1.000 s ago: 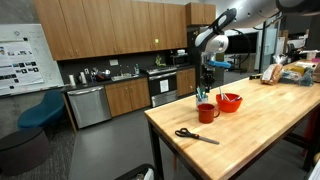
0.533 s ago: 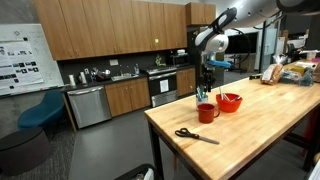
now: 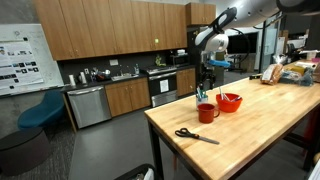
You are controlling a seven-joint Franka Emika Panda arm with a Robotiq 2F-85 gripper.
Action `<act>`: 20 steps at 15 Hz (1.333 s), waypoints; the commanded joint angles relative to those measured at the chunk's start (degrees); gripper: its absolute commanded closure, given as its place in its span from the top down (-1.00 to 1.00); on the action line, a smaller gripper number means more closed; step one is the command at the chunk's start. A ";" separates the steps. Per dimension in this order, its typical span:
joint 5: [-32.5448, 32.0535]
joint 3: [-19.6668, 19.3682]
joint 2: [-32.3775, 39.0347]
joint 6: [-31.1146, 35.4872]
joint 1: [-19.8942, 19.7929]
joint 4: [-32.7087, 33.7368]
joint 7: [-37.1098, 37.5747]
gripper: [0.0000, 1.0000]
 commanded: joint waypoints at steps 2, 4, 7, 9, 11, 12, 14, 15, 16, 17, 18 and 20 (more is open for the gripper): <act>0.29 0.88 -0.27 1.73 -0.89 -0.02 -1.83 1.00; 0.50 0.92 -0.23 2.65 -0.97 -0.20 -2.46 1.00; 0.88 1.03 -0.26 3.95 -1.11 -0.41 -3.43 1.00; 0.78 1.04 -0.27 4.45 -1.10 -0.44 -3.59 1.00; 0.68 1.05 -0.26 4.73 -1.06 -0.47 -3.46 0.48; 0.65 1.05 -0.27 4.71 -1.05 -0.46 -3.39 0.35; 0.63 1.04 -0.27 4.67 -1.06 -0.38 -3.33 0.08; 0.63 1.03 -0.28 4.64 -1.08 -0.34 -3.32 -0.12; 0.65 1.02 -0.29 4.60 -1.11 -0.31 -3.34 -0.27; 0.63 1.00 -0.30 4.56 -1.13 -0.28 -3.31 -0.45; 0.59 0.98 -0.33 4.52 -1.13 -0.26 -3.26 -0.58; 0.58 0.98 -0.43 4.46 -1.14 -0.29 -3.28 -0.88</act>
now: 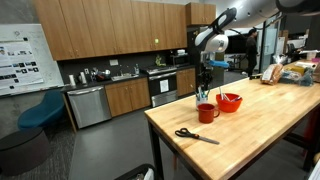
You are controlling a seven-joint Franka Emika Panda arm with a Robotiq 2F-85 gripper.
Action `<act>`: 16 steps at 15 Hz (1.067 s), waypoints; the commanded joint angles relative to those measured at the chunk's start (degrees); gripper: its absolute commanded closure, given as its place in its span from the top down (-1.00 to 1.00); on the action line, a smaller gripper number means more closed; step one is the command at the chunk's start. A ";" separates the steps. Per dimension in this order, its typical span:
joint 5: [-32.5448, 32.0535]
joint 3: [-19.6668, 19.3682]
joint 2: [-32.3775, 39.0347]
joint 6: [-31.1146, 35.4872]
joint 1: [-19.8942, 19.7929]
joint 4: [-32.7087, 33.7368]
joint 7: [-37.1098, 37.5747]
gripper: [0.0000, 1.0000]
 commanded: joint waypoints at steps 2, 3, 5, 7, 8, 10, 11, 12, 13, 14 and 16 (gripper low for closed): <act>0.44 0.87 -0.83 0.13 -1.04 -0.33 -0.81 -1.00; 0.47 0.89 -1.08 0.06 -0.99 -0.36 -0.78 -0.95; 0.31 0.91 -1.51 0.04 -0.90 -0.67 -0.74 -0.94; 0.10 0.92 -2.25 -0.12 -0.82 -1.15 -0.77 -0.94; 0.06 0.93 -2.68 -0.24 -0.80 -1.34 -0.80 -0.94; -0.12 0.92 -4.43 -0.40 -0.73 -2.07 -1.09 -0.94; -0.25 0.89 -5.28 -0.44 -0.68 -2.36 -1.21 -0.94; -0.51 0.83 -6.44 -0.44 -0.59 -2.84 -1.36 -0.94; -0.76 0.76 -7.67 -0.25 -0.50 -3.45 -1.57 -0.94; -1.13 0.66 -8.76 -0.05 -0.39 -3.93 -1.80 -0.94; -1.48 0.39 -11.28 0.75 -0.33 -5.09 -2.47 -0.94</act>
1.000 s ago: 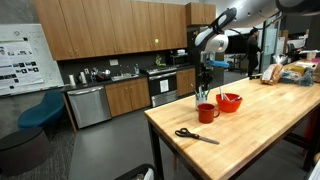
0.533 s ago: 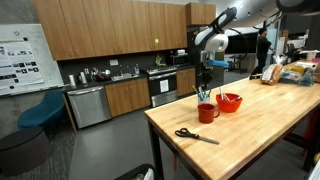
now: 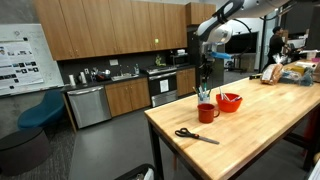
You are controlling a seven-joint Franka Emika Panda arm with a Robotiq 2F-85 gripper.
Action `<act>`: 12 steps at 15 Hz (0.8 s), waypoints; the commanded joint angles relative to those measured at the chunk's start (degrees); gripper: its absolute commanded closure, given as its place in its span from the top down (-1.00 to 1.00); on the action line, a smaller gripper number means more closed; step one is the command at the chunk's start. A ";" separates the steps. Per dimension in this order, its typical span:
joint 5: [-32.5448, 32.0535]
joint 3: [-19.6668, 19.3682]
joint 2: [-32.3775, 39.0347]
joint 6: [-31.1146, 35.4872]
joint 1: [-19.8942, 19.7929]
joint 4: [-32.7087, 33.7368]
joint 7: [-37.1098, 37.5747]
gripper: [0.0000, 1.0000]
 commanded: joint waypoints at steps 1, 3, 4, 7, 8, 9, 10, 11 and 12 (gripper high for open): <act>-1.41 0.01 -6.71 1.55 -0.32 -4.38 -1.51 -0.94; -1.08 -0.45 -9.11 2.52 -0.44 -5.27 -2.12 -0.94; -1.31 -0.80 -10.32 3.80 -0.45 -5.85 -2.21 -0.94; -1.40 -1.91 -13.05 7.59 -0.78 -7.31 -2.17 -0.94; -1.73 -2.30 -13.76 9.36 -0.89 -7.93 -1.90 -0.94; -2.41 -2.70 -14.28 11.17 -1.01 -8.51 -1.40 -0.94; -3.06 -3.08 -14.63 12.42 -1.13 -9.11 -1.11 -0.94; -3.73 -3.39 -14.80 13.35 -1.25 -9.60 -0.73 -0.94; -4.80 -3.69 -14.94 14.17 -1.38 -10.21 -0.30 -0.94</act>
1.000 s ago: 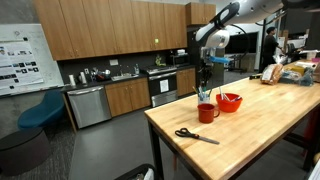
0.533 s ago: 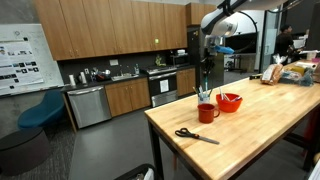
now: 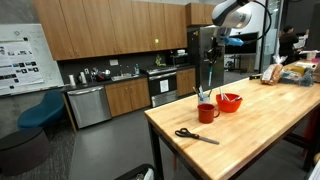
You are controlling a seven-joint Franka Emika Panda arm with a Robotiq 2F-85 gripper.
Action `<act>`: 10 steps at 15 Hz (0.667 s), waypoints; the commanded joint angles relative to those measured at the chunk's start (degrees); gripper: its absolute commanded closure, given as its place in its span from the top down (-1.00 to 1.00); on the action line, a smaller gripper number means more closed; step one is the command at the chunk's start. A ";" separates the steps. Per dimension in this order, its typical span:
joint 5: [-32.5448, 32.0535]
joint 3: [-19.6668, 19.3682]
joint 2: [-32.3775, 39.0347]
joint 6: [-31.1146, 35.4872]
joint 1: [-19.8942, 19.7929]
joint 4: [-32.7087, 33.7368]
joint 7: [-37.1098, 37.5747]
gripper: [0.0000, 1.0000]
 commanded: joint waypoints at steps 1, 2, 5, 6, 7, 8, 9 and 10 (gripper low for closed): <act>-3.94 -0.86 -2.08 3.67 -0.37 -3.74 1.43 -0.94; -5.11 -1.08 -1.98 4.11 -0.40 -4.25 1.83 -0.94; -6.72 -1.49 -1.40 3.08 -0.31 -5.29 2.31 -0.94; -7.26 -1.49 -1.20 2.93 -0.27 -5.64 2.61 -0.94; -7.53 -1.46 -0.99 2.91 -0.23 -5.99 2.74 -0.94; -7.69 -1.44 -0.83 2.90 -0.20 -6.24 2.83 -0.94; -8.00 -1.38 -0.56 2.98 -0.18 -6.47 3.06 -0.94; -8.04 -1.36 -0.32 2.82 -0.15 -6.61 3.04 -0.94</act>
